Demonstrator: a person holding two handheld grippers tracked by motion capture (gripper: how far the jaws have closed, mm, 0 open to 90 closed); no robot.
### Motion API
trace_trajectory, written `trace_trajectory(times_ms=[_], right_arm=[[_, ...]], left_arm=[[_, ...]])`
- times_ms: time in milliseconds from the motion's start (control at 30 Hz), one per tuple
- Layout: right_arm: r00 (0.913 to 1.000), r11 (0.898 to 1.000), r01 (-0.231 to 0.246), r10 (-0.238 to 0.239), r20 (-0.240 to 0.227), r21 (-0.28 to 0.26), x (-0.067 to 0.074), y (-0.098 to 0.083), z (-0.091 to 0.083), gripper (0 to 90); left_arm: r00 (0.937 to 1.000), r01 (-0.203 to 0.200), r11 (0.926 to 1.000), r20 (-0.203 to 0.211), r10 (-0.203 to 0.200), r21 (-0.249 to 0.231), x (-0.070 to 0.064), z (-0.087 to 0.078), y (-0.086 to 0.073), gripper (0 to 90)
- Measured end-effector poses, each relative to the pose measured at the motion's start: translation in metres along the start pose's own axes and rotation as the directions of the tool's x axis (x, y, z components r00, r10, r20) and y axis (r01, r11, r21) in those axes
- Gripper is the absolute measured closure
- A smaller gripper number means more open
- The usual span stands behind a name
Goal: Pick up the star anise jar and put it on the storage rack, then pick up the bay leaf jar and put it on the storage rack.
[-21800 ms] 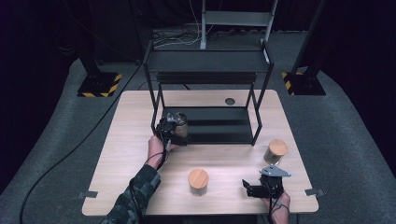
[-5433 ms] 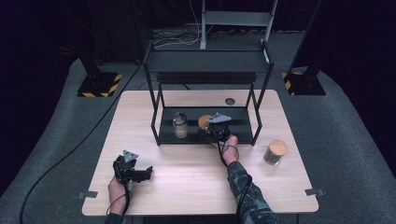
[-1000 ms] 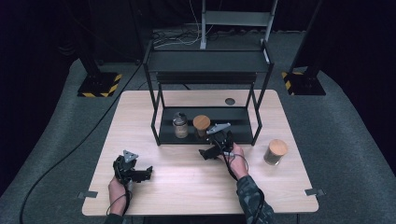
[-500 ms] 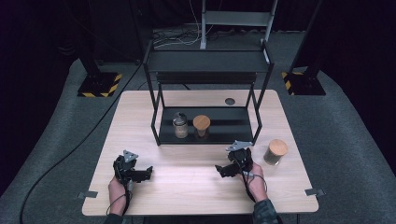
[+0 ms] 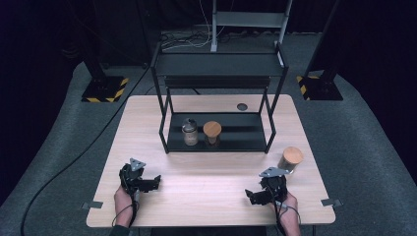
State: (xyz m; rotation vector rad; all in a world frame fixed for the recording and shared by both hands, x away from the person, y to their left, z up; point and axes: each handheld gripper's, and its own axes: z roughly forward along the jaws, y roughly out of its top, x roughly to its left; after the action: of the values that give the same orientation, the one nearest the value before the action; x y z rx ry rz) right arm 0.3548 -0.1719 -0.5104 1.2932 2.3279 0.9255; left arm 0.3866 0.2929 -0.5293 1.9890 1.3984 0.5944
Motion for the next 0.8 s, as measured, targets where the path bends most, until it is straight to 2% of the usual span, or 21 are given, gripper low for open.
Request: trace_trajectory(times_ms=[167, 367, 500, 533, 567, 633, 800], right_arm=[[0.9990, 1.000, -0.019, 0.019, 0.040, -0.009, -0.007, -0.014, -0.015, 0.0], [0.9937, 0.997, -0.076, 0.078, 0.081, -0.022, -0.021, -0.031, -0.031, 0.0], [0.9819, 0.991, -0.129, 0.131, 0.137, -0.022, -0.035, -0.043, -0.043, 0.0], [0.9819, 0.991, -0.129, 0.131, 0.137, -0.022, -0.035, -0.043, -0.043, 0.0], [0.9732, 0.987, -0.159, 0.161, 0.165, -0.025, -0.041, -0.046, -0.047, 0.0], [0.9636, 0.983, -0.183, 0.185, 0.193, -0.029, -0.047, -0.048, -0.050, 0.0], [0.9492, 0.973, -0.228, 0.231, 0.214, -0.036, -0.061, -0.047, -0.052, 0.0]], left_arm=[[1.0000, -0.002, 1.0000, -0.004, 0.002, -0.002, 0.000, 0.000, 0.000, 0.4], [1.0000, -0.002, 1.0000, -0.004, 0.002, -0.001, 0.000, 0.000, 0.000, 0.4], [1.0000, -0.002, 1.0000, -0.005, 0.002, -0.002, -0.001, 0.000, 0.000, 0.4], [1.0000, -0.002, 1.0000, -0.005, 0.002, -0.002, -0.001, 0.000, 0.000, 0.4], [1.0000, -0.001, 1.0000, -0.005, 0.001, -0.002, -0.001, 0.000, 0.000, 0.4], [1.0000, -0.001, 1.0000, -0.005, 0.001, -0.002, -0.001, 0.000, 0.000, 0.4], [1.0000, -0.001, 1.0000, -0.005, 0.001, -0.003, -0.001, 0.000, 0.000, 0.4]])
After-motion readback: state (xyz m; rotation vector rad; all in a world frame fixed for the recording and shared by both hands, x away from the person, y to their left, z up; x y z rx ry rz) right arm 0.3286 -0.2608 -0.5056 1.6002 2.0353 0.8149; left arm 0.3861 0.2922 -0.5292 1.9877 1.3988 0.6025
